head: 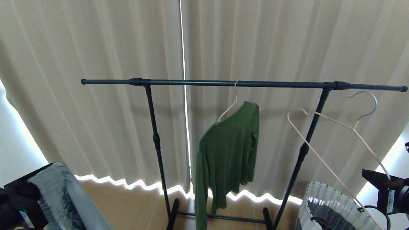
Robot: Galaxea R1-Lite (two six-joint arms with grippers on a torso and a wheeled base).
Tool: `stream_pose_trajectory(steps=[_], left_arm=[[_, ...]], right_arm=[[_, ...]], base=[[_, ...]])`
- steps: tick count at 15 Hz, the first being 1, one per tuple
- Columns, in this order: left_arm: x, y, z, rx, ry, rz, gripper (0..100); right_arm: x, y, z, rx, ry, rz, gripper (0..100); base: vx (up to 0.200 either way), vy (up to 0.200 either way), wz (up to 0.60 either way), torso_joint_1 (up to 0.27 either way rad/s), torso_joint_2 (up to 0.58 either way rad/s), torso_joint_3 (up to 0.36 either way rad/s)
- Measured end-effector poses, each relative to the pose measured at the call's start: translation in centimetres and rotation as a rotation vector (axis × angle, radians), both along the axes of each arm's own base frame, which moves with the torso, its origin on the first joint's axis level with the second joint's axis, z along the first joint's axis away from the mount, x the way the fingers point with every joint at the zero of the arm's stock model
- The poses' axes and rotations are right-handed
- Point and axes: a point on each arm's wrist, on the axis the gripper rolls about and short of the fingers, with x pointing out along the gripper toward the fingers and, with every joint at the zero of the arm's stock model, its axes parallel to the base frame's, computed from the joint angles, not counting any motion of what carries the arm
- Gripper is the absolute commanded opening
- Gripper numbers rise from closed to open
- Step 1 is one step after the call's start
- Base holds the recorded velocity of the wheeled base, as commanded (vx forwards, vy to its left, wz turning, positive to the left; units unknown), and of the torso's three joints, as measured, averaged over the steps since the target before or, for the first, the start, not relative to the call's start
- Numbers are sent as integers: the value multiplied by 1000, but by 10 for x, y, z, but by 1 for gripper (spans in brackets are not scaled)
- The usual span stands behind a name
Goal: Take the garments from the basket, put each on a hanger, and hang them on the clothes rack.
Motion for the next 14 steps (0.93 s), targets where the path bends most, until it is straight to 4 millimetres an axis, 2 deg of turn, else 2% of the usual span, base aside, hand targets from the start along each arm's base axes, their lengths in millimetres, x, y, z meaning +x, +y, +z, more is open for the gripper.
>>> stream_pose_trajectory(steps=[7, 11, 14], left_arm=[[0, 0, -1, 2, 8, 0, 0], [5, -2, -4, 27, 36, -3, 0], [16, -5, 1, 66, 47, -2, 0]], right_arm=[[-1, 0, -6, -5, 19, 7, 0], [-3, 5, -7, 49, 33, 115, 0], [-1, 11, 1, 120, -1, 204, 0]], base=[[0, 0, 0, 0, 0, 0], [0, 0, 0, 0, 0, 0], [0, 0, 0, 0, 0, 0]])
